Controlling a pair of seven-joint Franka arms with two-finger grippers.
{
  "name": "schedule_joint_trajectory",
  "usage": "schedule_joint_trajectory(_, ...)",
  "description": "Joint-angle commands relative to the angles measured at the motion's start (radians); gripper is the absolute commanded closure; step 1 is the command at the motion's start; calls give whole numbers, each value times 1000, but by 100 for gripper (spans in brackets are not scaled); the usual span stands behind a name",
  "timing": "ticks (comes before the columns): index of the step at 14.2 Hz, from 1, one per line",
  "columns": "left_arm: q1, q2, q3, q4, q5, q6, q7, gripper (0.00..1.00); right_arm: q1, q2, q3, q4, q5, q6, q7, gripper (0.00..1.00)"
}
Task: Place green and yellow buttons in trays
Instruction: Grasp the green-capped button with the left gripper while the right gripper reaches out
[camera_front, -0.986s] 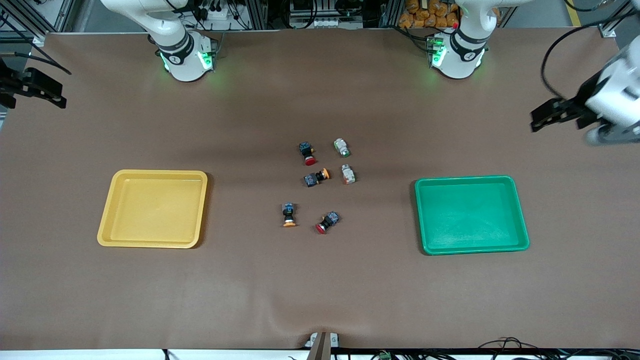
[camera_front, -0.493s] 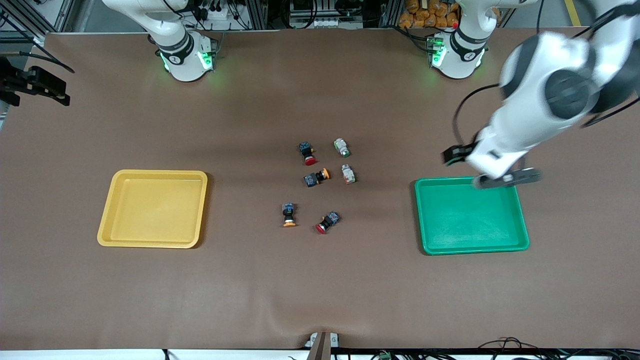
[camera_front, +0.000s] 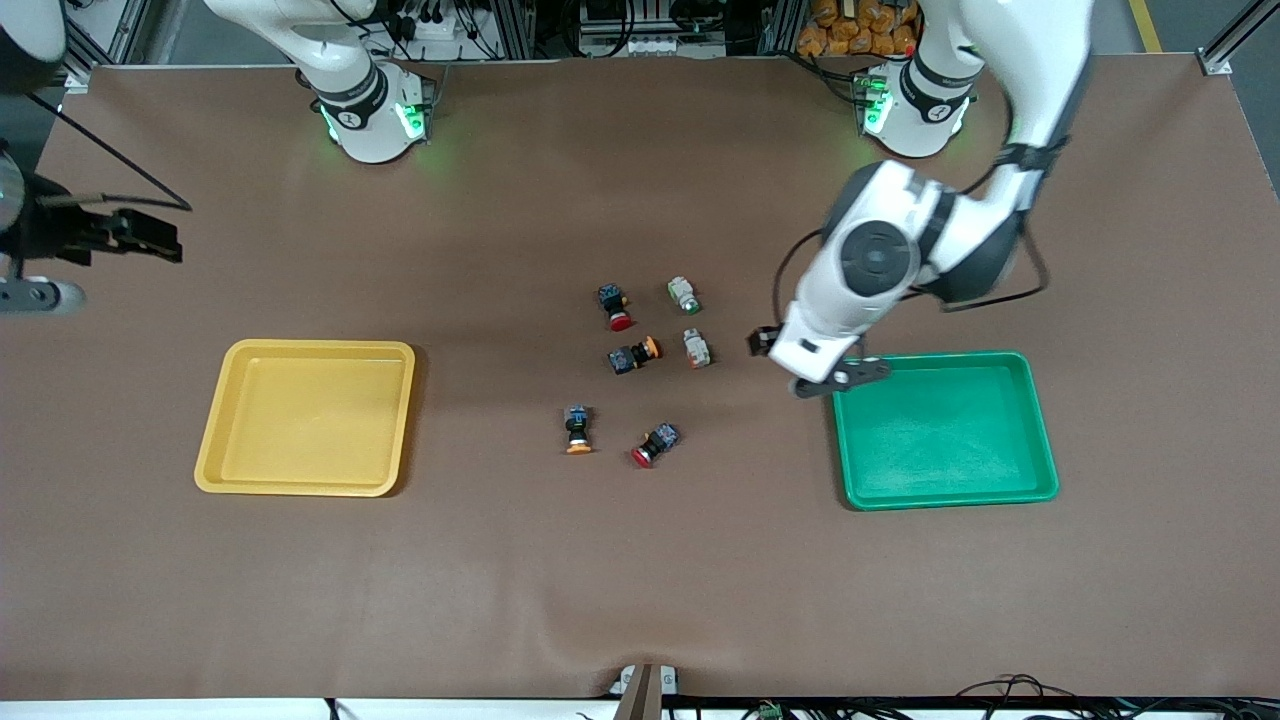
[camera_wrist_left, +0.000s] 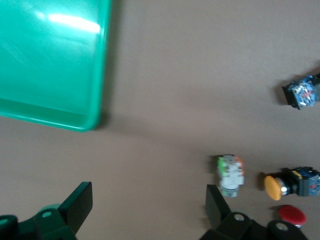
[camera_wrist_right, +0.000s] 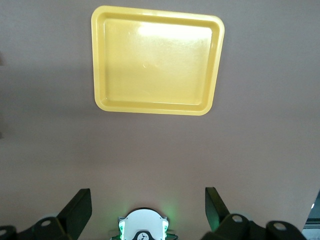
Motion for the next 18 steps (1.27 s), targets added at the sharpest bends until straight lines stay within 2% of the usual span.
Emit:
schedule_joint_trajectory(1,-47,31,5,-28,3,86,-98,0,-26,42,12,20,-19,10,1,0)
schedule_joint_trajectory(7,-138,195,6,7,4,262,-206,0,-59,45,10,4,-2,16,6,0)
schedule_joint_trajectory(10,-179,261,11,43,6,267,-258,12,-61,59,10,-5,5,38,18,0)
schedule_joint_trajectory(11,-181,274,14,46,7,267,-258,19,-59,74,10,-6,25,39,21,0)
schedule_joint_trajectory(12,-181,281,14,46,19,267,-258,33,-62,93,10,-6,48,44,35,0)
schedule_joint_trajectory(13,-181,283,14,46,24,269,-258,74,-65,113,10,-6,71,62,52,0)
schedule_joint_trajectory(14,-179,283,14,49,23,267,-258,100,-62,136,10,-6,81,75,64,0)
schedule_joint_trajectory(18,-161,257,34,61,24,259,-246,100,-18,206,15,-6,87,159,174,0)
